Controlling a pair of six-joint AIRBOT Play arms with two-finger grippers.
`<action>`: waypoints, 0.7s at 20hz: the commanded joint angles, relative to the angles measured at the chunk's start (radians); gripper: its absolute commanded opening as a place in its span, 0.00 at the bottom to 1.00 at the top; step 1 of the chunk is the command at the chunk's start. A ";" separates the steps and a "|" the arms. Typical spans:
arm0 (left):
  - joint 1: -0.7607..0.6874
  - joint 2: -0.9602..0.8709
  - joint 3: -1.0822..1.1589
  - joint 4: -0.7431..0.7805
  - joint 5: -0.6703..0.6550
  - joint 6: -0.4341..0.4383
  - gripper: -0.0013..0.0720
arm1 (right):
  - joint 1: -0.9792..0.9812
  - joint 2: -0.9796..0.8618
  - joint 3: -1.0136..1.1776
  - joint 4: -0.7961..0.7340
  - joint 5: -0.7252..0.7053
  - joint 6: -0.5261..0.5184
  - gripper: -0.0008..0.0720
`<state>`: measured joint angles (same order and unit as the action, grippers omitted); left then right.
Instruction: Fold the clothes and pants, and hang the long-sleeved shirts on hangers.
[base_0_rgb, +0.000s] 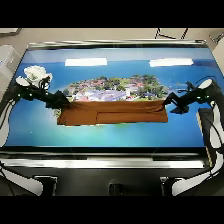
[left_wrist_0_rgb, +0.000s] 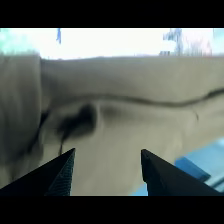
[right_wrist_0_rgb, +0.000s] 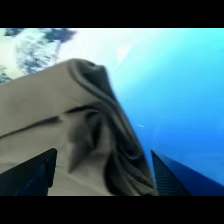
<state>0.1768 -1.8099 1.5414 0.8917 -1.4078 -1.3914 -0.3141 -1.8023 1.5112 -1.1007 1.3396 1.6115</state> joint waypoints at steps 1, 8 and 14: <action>0.035 0.064 0.004 -0.002 -0.054 0.008 0.66 | -0.058 -0.040 0.009 0.058 0.077 -0.063 0.99; -0.019 0.235 0.004 -0.004 -0.031 0.008 0.66 | 0.011 -0.151 0.009 0.222 0.082 -0.153 0.61; -0.230 0.250 0.002 -0.037 0.182 0.007 0.28 | 0.027 -0.040 0.010 0.314 0.155 -0.241 0.07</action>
<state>0.0513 -1.5620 1.5444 0.8688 -1.3632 -1.3842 -0.2947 -1.8996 1.5204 -0.8425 1.4490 1.4055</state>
